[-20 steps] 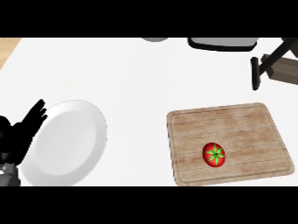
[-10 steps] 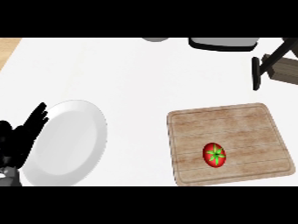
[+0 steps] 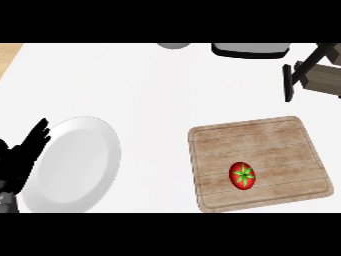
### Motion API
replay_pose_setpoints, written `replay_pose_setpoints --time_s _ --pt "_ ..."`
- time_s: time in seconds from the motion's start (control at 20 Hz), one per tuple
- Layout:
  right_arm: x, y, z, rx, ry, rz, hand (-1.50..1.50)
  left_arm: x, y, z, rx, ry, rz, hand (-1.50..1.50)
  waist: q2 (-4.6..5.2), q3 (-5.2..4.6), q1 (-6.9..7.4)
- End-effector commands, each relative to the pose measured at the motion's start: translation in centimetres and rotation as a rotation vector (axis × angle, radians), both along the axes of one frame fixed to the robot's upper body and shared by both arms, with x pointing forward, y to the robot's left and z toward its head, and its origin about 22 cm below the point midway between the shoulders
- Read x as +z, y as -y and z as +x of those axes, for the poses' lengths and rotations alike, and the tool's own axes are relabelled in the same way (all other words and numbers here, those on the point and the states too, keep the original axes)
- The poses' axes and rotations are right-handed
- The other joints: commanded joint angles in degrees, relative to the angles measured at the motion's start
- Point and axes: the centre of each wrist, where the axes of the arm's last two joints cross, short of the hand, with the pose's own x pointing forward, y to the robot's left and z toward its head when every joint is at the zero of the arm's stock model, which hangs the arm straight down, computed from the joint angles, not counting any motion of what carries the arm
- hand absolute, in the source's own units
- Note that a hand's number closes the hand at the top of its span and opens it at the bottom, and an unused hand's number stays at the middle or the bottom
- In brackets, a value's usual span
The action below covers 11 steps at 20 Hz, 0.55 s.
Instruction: Pick the croissant from the cutting board and place it in the tiered basket
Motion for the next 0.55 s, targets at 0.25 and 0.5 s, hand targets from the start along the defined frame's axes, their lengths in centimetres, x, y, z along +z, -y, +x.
replay_pose_setpoints --time_s 0.25,0.5 --pt "1.2 6.9 -6.6 0.048 0.289 0.36 -1.5 0.2 -1.4 -0.9 0.039 -0.02 0.004 0.0 -0.95 0.07 -2.33" --pt "-0.8 11.8 -11.1 0.149 0.339 0.443 -1.5 -0.6 -1.2 -1.6 0.054 -0.022 0.005 0.0 -1.04 0.08 -2.88"
